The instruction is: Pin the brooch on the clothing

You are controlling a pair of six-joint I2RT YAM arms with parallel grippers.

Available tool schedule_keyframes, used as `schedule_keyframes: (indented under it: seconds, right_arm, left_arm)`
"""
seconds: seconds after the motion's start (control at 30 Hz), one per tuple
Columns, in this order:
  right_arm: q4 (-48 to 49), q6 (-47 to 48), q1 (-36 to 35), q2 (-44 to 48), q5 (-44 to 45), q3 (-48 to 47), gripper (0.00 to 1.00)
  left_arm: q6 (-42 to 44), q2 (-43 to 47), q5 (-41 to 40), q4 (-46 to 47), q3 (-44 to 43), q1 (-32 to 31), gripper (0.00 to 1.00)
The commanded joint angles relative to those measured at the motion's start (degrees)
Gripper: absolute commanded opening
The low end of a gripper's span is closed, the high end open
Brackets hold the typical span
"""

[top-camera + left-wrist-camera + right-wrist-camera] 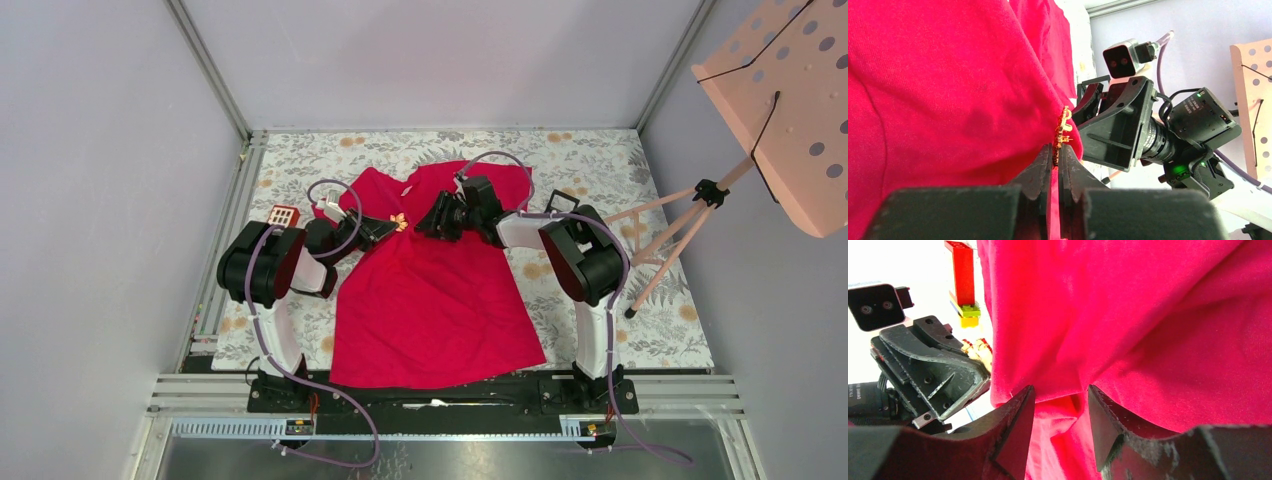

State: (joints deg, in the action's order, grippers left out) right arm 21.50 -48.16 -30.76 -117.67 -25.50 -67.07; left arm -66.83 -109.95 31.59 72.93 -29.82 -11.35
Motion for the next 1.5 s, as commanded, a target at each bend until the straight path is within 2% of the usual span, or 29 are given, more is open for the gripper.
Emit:
schedule_keyframes:
  seconds: [0.0, 0.47, 0.93, 1.47]
  right_arm:
    - [3.98, -0.78, -0.53, 3.77, -1.95, 0.22, 0.5]
    - [5.29, -0.85, -0.53, 4.38, -2.92, 0.27, 0.5]
    - [5.13, -1.23, -0.53, 3.94, -3.71, -0.51, 0.5]
    - [6.93, -2.9, -0.83, 1.47, -4.67, -0.54, 0.5]
  left_arm:
    - [1.69, 1.82, 1.1, 3.01, 0.01, -0.33, 0.0]
    - [2.45, 1.26, 2.15, 2.53, -0.29, -0.42, 0.0]
    - [6.25, 2.38, 1.28, -2.15, -0.84, -1.34, 0.0]
    - [4.42, 0.81, 2.32, 0.64, -1.32, -1.57, 0.0]
